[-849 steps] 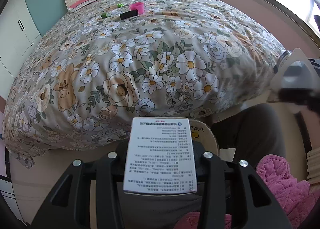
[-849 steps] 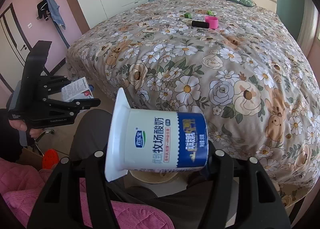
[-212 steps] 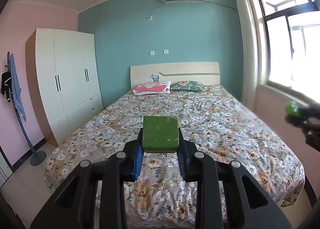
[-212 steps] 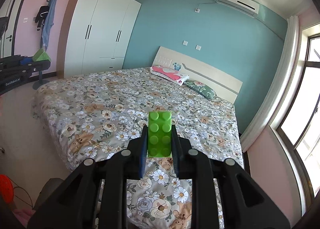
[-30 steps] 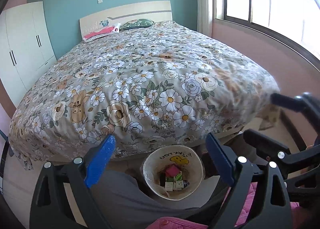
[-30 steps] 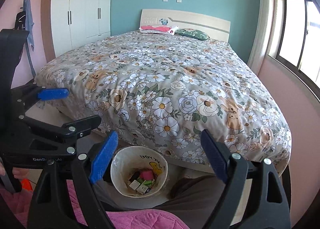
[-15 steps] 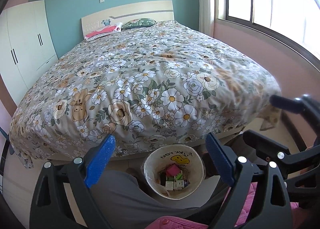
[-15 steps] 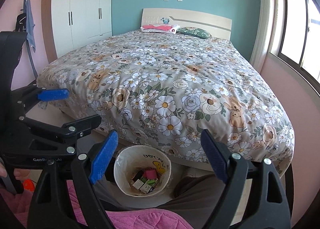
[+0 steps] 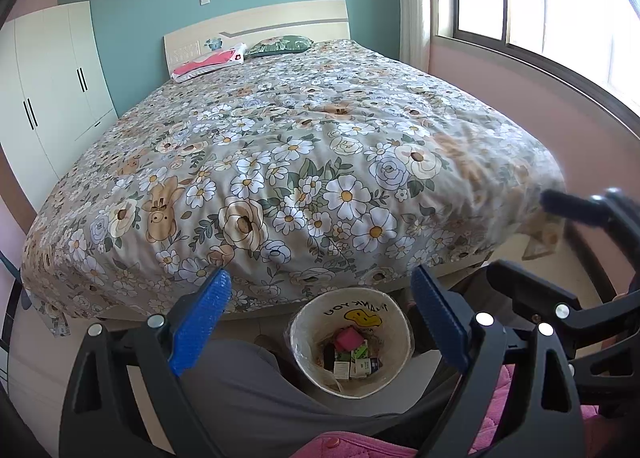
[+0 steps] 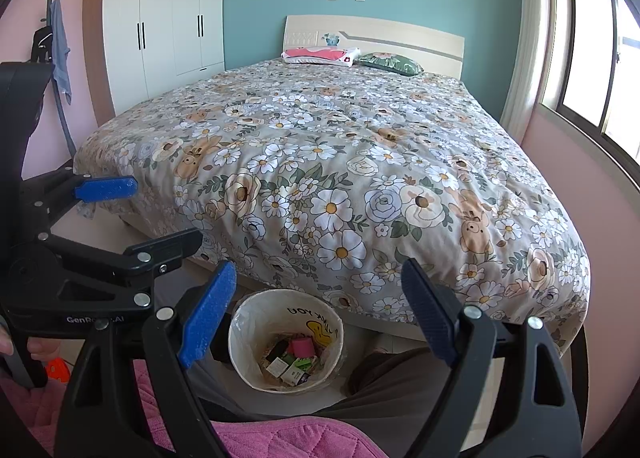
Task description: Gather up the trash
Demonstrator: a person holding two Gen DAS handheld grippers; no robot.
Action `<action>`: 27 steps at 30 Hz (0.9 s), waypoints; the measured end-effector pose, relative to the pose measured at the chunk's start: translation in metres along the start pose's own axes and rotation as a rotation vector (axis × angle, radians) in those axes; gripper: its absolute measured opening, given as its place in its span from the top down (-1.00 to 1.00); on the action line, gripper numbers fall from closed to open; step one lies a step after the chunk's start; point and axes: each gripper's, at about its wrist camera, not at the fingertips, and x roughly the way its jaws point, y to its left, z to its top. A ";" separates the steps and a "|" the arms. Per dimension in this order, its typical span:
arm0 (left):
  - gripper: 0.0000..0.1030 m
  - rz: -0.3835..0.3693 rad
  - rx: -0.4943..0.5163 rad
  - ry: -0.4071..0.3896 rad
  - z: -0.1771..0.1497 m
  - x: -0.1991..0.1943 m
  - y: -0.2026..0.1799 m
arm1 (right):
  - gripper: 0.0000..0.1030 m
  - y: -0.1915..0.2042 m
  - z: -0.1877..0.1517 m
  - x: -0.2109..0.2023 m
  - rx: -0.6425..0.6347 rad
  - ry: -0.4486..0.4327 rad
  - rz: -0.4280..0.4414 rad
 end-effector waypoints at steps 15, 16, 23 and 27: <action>-0.80 -0.010 -0.003 0.013 -0.001 0.002 0.001 | -0.62 -0.002 -0.002 0.004 0.008 0.007 0.019; -0.80 -0.007 -0.001 0.011 -0.001 0.002 0.000 | -0.62 -0.001 -0.002 0.004 0.008 0.007 0.019; -0.80 0.000 0.003 0.006 0.001 0.001 -0.001 | -0.62 -0.002 -0.002 0.003 0.013 0.007 0.024; -0.80 0.007 0.002 0.012 0.002 0.001 -0.001 | -0.62 -0.002 -0.001 0.003 0.012 0.008 0.021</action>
